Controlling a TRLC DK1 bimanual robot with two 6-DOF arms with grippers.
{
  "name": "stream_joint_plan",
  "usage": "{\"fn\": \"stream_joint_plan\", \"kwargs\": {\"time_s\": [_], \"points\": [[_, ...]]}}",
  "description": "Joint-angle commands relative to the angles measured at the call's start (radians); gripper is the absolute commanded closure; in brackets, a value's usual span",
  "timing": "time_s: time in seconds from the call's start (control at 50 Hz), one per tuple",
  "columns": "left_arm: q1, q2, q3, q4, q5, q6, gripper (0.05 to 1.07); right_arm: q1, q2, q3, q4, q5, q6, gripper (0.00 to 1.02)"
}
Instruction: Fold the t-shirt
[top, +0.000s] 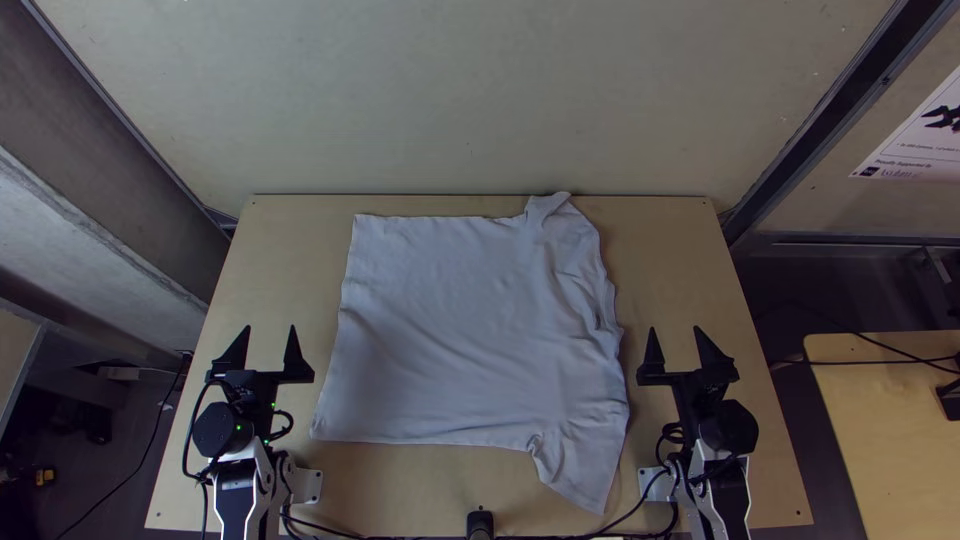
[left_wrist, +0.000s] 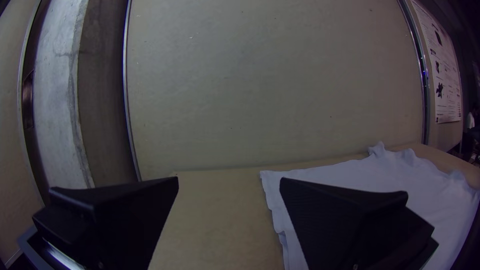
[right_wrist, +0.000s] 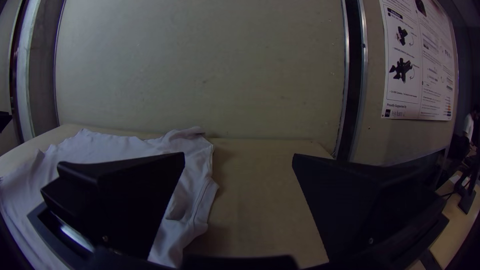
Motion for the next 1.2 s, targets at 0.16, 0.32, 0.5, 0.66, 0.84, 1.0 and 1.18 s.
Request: {"fn": "stream_joint_plan", "kwargs": {"time_s": [0.16,0.32,0.5,0.66,0.84,1.0,1.18], "points": [[-0.004,-0.01,-0.041,-0.018,0.015,0.01,0.1,0.006,0.0,-0.006,0.007,0.008,0.002,0.03],[-0.004,-0.01,-0.041,-0.018,0.015,0.01,0.1,0.006,0.0,-0.006,0.007,0.008,0.002,0.03],[-0.004,-0.01,-0.041,-0.018,0.015,0.01,0.1,0.006,0.0,-0.006,0.007,0.008,0.002,0.03],[-0.008,-0.01,-0.041,-0.022,0.001,-0.01,0.1,0.008,0.0,-0.006,0.005,0.002,0.009,0.03],[-0.01,-0.01,-0.039,-0.028,-0.027,-0.01,0.1,0.034,-0.002,-0.006,0.007,-0.007,0.047,0.03],[-0.02,-0.01,-0.026,-0.016,-0.027,-0.003,0.1,0.026,-0.002,0.013,0.025,-0.004,0.035,0.03],[-0.017,-0.007,0.028,-0.008,-0.027,0.013,0.1,0.022,0.003,0.088,0.036,-0.004,0.045,0.04]]}}
